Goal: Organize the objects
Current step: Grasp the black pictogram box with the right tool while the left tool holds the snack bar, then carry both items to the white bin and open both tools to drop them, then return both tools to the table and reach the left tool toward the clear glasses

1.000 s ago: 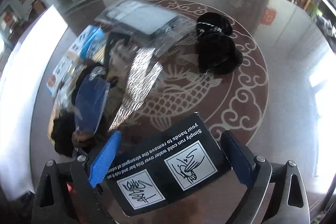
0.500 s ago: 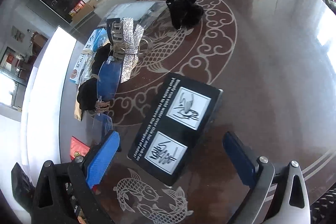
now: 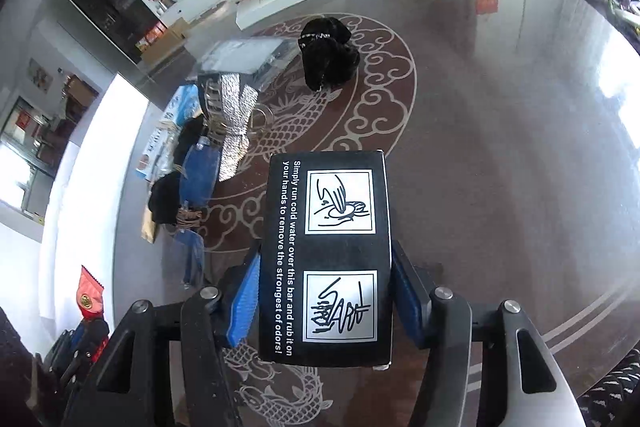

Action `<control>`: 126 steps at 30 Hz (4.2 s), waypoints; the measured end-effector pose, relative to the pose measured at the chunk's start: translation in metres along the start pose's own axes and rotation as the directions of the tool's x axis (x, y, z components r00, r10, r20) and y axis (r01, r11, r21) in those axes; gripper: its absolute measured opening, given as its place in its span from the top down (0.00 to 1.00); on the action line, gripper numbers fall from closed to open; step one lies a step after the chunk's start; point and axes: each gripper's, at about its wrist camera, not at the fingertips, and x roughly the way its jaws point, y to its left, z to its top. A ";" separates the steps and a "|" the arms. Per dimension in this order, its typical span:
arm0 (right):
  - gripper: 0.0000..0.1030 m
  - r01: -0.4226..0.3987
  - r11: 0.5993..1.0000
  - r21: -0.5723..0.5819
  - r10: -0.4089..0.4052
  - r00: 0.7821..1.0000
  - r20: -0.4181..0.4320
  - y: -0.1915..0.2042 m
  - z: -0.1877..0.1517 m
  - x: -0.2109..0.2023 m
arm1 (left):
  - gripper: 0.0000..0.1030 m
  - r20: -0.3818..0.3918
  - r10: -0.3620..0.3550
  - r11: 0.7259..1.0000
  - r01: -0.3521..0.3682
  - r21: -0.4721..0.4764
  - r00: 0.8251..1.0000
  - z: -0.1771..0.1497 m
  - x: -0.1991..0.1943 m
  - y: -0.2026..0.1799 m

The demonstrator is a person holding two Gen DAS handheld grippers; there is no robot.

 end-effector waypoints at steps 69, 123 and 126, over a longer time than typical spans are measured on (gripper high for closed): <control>0.00 0.423 0.902 -0.091 -0.390 0.885 0.256 -0.036 -0.026 0.011 | 0.13 -0.112 0.039 0.999 -0.037 0.024 0.993 -0.009 0.072 -0.039; 0.00 0.387 0.920 -0.061 -0.368 0.907 0.207 -0.046 -0.034 0.024 | 0.02 -0.039 -0.008 0.995 0.012 0.098 0.999 -0.001 0.052 -0.017; 0.00 0.388 0.920 -0.060 -0.369 0.906 0.209 -0.045 -0.033 0.025 | 0.02 -0.028 0.002 0.984 0.003 0.180 1.000 0.013 0.062 -0.045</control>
